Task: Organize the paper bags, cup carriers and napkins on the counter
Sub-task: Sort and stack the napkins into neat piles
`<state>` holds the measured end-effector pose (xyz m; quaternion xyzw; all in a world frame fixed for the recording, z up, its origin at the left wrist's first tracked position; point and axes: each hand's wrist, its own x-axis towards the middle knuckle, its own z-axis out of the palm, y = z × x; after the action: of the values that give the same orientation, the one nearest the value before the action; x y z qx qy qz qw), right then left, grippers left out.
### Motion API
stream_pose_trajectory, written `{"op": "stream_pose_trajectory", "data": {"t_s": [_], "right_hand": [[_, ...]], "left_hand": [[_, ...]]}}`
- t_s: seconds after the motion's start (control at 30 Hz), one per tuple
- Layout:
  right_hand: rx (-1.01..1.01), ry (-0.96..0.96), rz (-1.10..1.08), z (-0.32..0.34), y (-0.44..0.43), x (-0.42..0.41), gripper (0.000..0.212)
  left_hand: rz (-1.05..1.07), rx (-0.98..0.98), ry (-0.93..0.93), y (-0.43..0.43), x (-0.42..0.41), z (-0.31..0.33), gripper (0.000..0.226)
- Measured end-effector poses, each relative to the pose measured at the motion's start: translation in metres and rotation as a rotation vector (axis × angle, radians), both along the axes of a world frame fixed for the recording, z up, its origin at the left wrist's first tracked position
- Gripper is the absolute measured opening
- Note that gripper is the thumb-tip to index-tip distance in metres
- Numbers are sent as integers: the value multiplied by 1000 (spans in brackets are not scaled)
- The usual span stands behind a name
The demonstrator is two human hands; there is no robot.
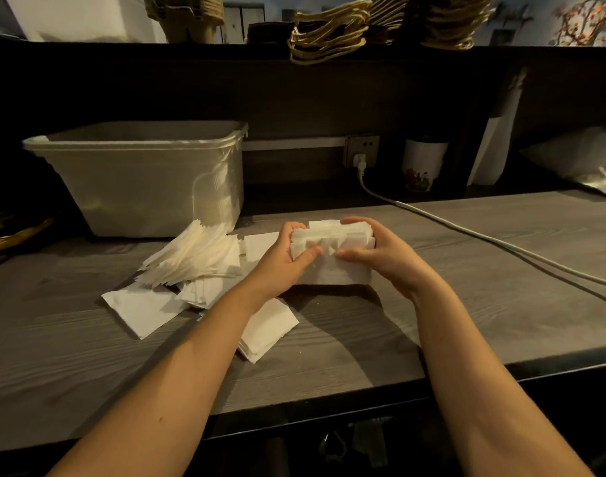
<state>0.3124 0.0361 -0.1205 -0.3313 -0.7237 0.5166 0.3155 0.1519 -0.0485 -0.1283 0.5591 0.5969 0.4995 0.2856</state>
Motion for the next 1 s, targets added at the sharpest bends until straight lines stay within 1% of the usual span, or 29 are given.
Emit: {"op": "stream_pose_trajectory", "data": {"t_s": [0.1, 0.17, 0.23, 0.33, 0.4, 0.47, 0.6, 0.67, 0.8, 0.93, 1.0], "right_hand": [[58, -95, -17, -6, -2, 7, 58], [118, -109, -8, -8, -4, 9, 54], [127, -91, 12, -9, -8, 10, 53], [128, -72, 12, -13, -8, 11, 66], [121, -67, 20, -12, -7, 11, 74], [109, -70, 31, -12, -7, 10, 75], [136, -156, -25, -13, -8, 8, 75], [115, -177, -58, -13, -6, 9, 73], [83, -243, -50, -13, -4, 11, 60], [111, -174, -61, -13, -4, 12, 39], [106, -164, -55, -12, -5, 12, 38]], "left_hand": [[-45, -20, 45, 0, 1, -3, 29], [-62, -17, 66, -2, 0, -5, 32], [-81, -32, 83, -3, -2, -8, 42], [-98, -43, 92, -1, -5, -10, 61], [-96, -22, 75, 0, -5, -10, 66], [-96, -11, 43, 0, -5, -10, 65], [-76, -24, 89, 3, -6, -14, 63], [-50, -25, 76, 4, -6, -14, 59], [-25, -20, 25, 5, -4, -14, 56], [-10, 0, 79, 7, -2, -15, 46], [13, 14, 73, 7, -4, -15, 44]]}}
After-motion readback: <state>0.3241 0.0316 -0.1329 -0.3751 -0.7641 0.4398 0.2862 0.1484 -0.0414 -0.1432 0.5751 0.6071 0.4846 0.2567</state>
